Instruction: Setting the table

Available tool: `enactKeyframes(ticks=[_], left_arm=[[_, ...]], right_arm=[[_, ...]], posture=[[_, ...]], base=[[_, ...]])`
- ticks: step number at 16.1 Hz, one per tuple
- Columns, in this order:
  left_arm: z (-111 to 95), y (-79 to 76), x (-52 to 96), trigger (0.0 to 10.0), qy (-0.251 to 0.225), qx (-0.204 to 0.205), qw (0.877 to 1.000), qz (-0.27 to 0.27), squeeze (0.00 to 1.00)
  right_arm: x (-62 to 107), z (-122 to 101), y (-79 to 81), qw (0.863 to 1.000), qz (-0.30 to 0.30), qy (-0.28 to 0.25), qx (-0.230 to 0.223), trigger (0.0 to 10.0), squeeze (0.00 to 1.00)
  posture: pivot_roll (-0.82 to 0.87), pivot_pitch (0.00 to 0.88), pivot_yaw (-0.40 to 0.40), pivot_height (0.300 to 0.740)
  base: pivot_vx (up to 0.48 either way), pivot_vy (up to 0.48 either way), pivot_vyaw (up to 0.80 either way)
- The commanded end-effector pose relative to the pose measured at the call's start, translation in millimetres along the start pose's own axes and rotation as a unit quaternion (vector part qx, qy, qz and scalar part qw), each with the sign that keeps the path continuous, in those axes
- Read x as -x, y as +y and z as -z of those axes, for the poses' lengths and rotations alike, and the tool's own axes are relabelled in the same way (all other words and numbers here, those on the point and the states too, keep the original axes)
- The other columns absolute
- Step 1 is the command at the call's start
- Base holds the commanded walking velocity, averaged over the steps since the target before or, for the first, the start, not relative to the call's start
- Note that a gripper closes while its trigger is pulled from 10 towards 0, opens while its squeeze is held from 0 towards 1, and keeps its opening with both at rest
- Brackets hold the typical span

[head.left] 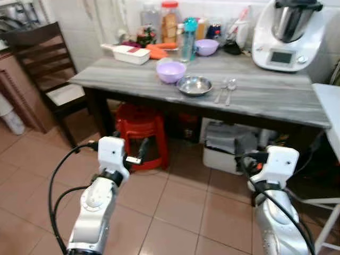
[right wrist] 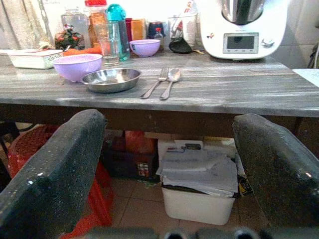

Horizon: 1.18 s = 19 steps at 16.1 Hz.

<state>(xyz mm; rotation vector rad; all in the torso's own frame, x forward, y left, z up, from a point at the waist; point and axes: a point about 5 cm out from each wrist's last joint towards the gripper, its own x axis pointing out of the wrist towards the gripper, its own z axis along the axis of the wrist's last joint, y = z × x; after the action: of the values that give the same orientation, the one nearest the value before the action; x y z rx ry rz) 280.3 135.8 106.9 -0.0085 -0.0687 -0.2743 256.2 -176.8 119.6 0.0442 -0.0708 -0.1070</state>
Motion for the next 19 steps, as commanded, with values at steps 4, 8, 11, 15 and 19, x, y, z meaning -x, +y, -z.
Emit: enactKeyframes(ticks=[4,8,11,15,19], left_arm=[[-0.3,-2.5,-1.1,10.0,-0.001,-0.003,1.000,0.012,0.00],[-0.2,-4.7,-1.7,10.0,-0.002,-0.003,1.000,0.019,0.00],[-0.6,-5.2,-2.1,10.0,-0.002,-0.001,1.000,0.021,0.00],[-0.6,-5.8,-2.2,10.0,-0.002,-0.001,1.000,0.024,0.00],[-0.8,-6.1,-2.7,10.0,-0.001,-0.001,1.000,0.026,0.00]], right_arm=[[-2.5,0.6,5.9,1.000,-0.008,0.001,-0.006,10.0,0.00],[-5.0,-0.3,4.0,1.000,-0.009,-0.001,-0.005,10.0,0.00],[-6.4,-1.0,6.3,1.000,-0.010,-0.002,-0.010,10.0,0.00],[-5.6,-0.1,6.8,1.000,-0.010,-0.002,-0.010,10.0,0.00],[-6.1,0.7,6.8,1.000,-0.010,-0.001,-0.011,10.0,0.00]], posture=[[-0.01,0.000,0.029,0.740],[0.00,0.000,0.031,0.740],[0.00,0.000,0.034,0.740],[0.00,0.000,0.036,0.740],[0.00,0.000,0.039,0.740]], base=[[0.000,-0.185,-0.10],[0.000,-0.339,-0.41],[0.000,-0.405,-0.68],[0.000,-0.405,-0.49],[0.000,-0.406,0.00]])
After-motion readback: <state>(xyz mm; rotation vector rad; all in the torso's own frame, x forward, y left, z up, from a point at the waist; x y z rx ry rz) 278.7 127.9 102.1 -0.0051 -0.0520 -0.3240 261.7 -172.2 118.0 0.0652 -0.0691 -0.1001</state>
